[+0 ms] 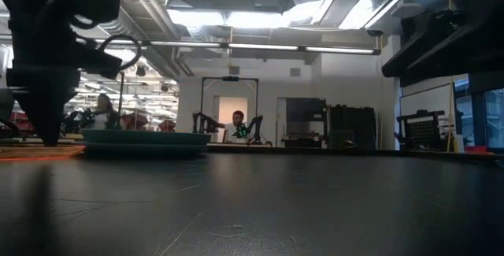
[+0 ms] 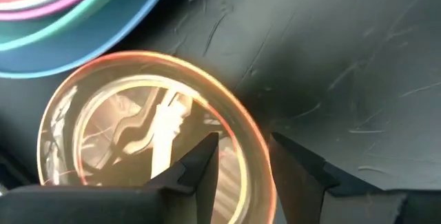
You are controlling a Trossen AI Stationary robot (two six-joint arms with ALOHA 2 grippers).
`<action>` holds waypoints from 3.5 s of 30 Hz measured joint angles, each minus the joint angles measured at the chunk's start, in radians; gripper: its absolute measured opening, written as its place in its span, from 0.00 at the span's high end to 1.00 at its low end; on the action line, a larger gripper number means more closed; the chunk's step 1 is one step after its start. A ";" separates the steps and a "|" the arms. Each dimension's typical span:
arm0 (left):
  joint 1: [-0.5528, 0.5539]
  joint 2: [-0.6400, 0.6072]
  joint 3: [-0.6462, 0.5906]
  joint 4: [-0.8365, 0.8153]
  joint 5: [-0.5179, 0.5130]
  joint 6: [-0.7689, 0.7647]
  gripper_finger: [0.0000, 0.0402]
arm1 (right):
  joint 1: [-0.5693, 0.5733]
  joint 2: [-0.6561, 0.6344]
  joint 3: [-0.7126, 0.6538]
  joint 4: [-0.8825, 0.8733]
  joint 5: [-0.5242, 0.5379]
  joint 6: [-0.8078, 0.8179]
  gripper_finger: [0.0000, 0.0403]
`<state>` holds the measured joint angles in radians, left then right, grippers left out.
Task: Stack plastic plates
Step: Stack the orange plate on the orange plate
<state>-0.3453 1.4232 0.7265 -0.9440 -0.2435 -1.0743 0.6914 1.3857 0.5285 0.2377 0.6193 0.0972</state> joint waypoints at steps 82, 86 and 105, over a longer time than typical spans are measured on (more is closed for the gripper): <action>-0.137 0.080 0.079 0.006 0.047 -0.076 0.99 | 0.000 0.000 0.000 -0.023 0.021 0.025 0.59; -0.155 0.080 0.168 -0.029 0.019 -0.008 1.00 | 0.002 0.000 0.000 -0.023 0.021 0.026 0.59; -0.027 0.080 0.441 -0.219 -0.368 0.401 0.99 | 0.002 0.000 0.000 -0.022 0.021 0.029 0.59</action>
<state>-0.3726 1.5032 1.1675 -1.1633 -0.6114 -0.6736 0.6930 1.3861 0.5285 0.2153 0.6399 0.1257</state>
